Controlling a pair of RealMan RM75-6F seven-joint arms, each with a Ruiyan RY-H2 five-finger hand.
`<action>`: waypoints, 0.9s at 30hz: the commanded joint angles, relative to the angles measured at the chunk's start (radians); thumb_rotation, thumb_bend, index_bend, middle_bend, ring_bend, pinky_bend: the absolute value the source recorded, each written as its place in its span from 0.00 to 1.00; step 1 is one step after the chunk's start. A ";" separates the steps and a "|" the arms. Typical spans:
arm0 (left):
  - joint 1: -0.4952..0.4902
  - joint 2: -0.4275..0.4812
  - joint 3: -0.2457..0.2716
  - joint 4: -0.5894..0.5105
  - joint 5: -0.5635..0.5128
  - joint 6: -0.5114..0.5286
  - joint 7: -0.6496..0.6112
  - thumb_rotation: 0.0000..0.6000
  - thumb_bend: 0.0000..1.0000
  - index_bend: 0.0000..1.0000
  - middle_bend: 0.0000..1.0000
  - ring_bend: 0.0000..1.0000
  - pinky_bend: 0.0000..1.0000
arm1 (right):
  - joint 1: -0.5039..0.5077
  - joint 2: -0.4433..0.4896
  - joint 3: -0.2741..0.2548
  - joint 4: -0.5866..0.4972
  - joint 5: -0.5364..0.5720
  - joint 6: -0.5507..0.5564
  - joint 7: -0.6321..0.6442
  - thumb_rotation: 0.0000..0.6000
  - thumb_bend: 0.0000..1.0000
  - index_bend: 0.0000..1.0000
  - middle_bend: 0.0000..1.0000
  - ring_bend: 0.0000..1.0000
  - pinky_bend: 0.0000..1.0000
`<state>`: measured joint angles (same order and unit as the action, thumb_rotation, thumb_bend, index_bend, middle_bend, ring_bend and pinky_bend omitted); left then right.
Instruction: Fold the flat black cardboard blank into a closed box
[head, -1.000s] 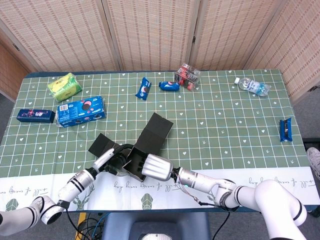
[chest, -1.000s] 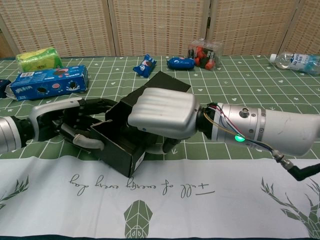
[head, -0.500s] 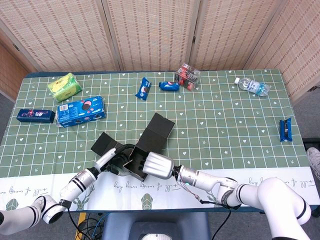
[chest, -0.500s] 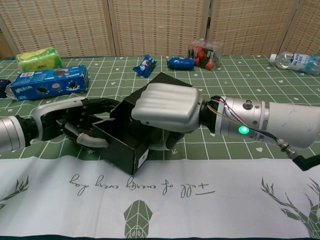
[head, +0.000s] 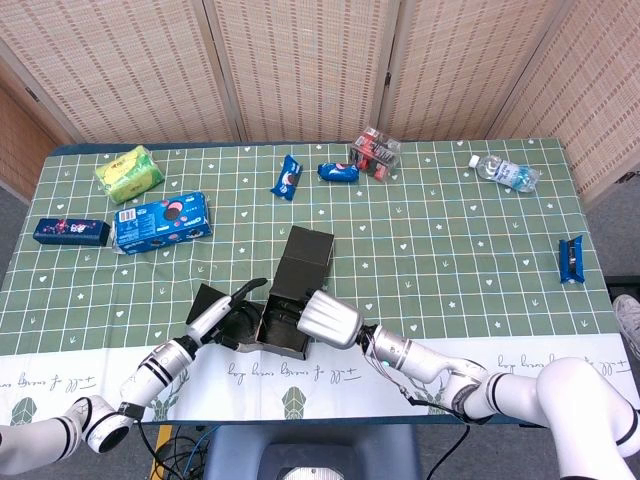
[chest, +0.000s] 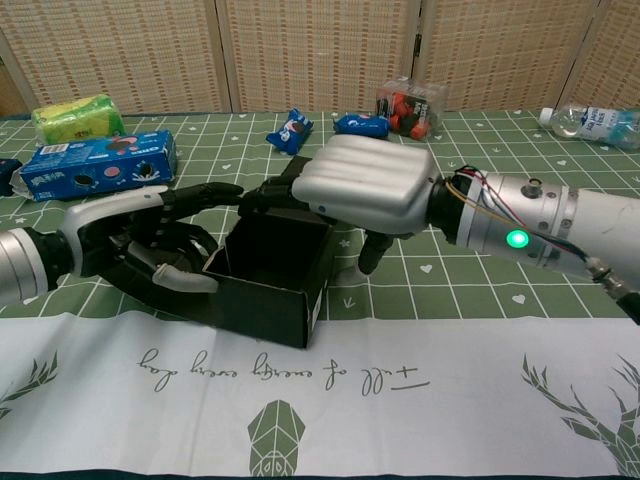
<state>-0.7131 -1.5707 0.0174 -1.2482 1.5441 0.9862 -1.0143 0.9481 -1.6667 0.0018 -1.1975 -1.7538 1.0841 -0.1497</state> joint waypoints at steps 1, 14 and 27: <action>0.013 0.013 -0.007 -0.021 -0.010 0.015 0.019 1.00 0.15 0.03 0.01 0.36 0.43 | -0.034 0.019 0.012 -0.037 0.025 0.036 0.004 1.00 0.08 0.13 0.20 0.57 0.54; 0.060 0.096 -0.041 -0.125 -0.019 0.103 0.090 1.00 0.15 0.03 0.01 0.36 0.43 | -0.271 0.098 0.076 -0.506 0.470 0.040 0.086 1.00 0.00 0.04 0.21 0.57 0.55; 0.097 0.139 -0.052 -0.174 -0.001 0.162 0.092 1.00 0.15 0.03 0.01 0.36 0.43 | -0.276 0.014 0.137 -0.612 0.866 -0.029 -0.032 1.00 0.00 0.00 0.04 0.52 0.56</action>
<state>-0.6180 -1.4338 -0.0353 -1.4209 1.5414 1.1467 -0.9214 0.6708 -1.6255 0.1226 -1.8015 -0.9243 1.0591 -0.1534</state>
